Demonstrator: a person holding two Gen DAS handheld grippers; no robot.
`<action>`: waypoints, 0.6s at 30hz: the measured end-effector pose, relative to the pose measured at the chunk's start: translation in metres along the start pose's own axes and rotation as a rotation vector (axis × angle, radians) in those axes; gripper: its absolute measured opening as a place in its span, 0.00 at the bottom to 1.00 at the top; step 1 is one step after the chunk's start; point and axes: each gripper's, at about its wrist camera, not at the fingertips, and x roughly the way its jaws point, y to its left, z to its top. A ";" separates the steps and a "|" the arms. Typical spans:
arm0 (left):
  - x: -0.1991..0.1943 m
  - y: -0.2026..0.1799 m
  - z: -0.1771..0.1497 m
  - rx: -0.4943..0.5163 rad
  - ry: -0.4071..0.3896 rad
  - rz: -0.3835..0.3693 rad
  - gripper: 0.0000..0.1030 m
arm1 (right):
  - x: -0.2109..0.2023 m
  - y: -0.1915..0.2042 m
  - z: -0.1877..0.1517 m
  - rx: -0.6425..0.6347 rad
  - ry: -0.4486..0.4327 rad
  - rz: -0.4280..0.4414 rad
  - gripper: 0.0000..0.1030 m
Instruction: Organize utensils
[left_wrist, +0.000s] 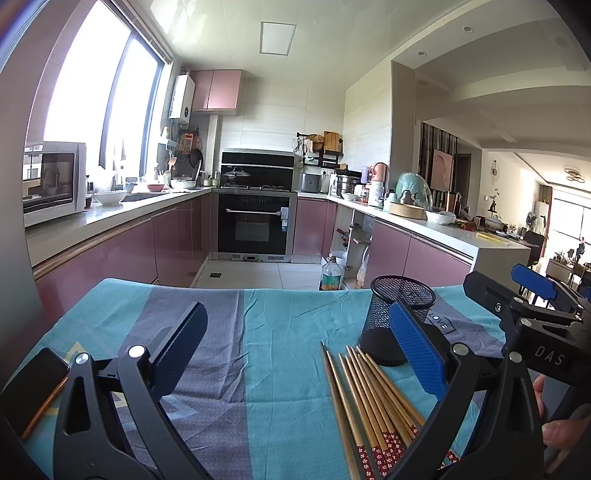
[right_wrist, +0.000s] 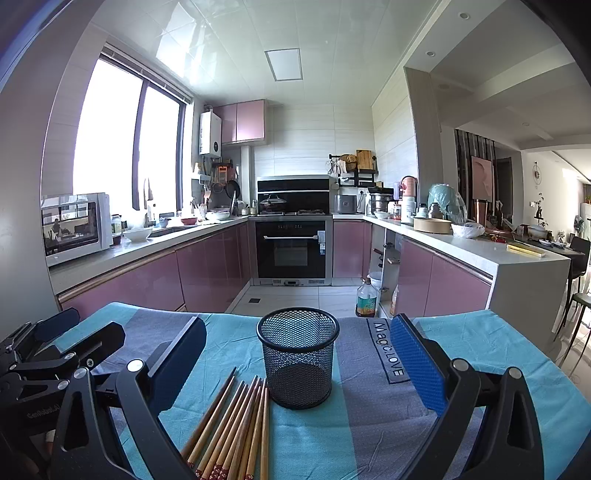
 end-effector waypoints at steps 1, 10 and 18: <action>0.000 0.000 0.000 0.000 0.001 -0.001 0.94 | 0.000 0.000 0.000 0.000 -0.001 -0.001 0.93; 0.004 0.000 -0.002 0.005 0.031 -0.012 0.94 | 0.001 -0.001 -0.001 0.003 0.004 0.003 0.93; 0.016 -0.001 -0.007 0.036 0.109 -0.036 0.94 | 0.010 -0.010 -0.005 0.020 0.066 0.030 0.93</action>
